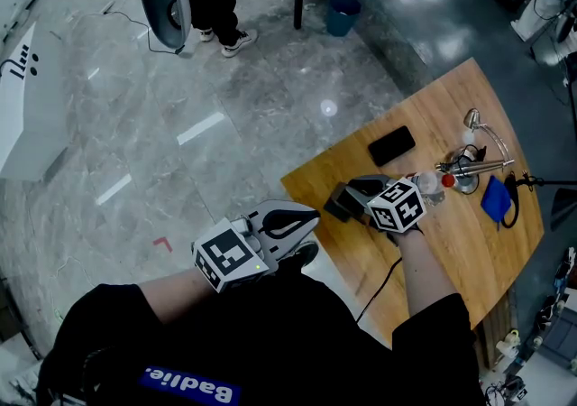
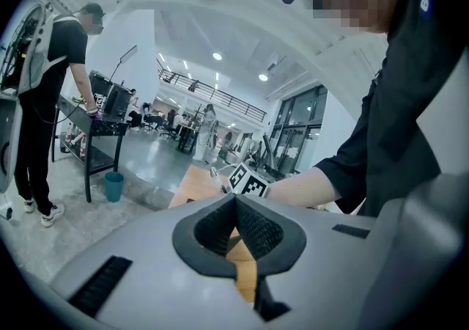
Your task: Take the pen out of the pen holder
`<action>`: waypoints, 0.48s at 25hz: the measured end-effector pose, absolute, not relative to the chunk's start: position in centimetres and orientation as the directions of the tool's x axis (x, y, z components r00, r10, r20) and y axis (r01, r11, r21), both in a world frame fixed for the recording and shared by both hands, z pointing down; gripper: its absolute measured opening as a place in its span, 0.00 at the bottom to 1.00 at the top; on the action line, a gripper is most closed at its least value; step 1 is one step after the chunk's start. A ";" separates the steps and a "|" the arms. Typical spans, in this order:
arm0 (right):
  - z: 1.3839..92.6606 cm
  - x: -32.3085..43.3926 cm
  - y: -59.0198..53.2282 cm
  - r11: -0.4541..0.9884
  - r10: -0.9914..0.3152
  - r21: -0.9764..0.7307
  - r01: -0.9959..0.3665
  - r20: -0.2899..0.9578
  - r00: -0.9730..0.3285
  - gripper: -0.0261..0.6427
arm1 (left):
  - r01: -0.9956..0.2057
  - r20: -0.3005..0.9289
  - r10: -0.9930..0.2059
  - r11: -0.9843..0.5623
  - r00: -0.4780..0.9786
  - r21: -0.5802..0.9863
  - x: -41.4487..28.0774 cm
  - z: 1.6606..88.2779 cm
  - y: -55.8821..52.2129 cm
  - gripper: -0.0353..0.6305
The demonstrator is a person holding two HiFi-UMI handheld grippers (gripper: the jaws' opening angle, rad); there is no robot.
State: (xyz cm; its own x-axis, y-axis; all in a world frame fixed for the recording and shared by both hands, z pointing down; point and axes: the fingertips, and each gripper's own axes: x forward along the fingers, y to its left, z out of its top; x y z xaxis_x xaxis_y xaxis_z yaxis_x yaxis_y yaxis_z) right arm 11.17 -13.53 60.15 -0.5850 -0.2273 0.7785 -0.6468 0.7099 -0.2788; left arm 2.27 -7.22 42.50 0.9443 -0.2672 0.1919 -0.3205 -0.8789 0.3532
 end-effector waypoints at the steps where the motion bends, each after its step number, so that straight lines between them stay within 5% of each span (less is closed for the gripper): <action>1: 59.9 11.2 -13.6 0.707 -0.231 -0.281 -0.649 0.776 -0.587 0.12 | -0.319 0.192 -0.266 -0.879 0.945 0.354 2.3 42.4 -7.2 0.05; 12: 57.5 12.1 -13.4 0.674 -0.286 -0.298 -0.676 0.739 -0.611 0.11 | -0.289 0.181 -0.238 -0.893 0.954 0.345 3.1 41.9 -6.7 0.05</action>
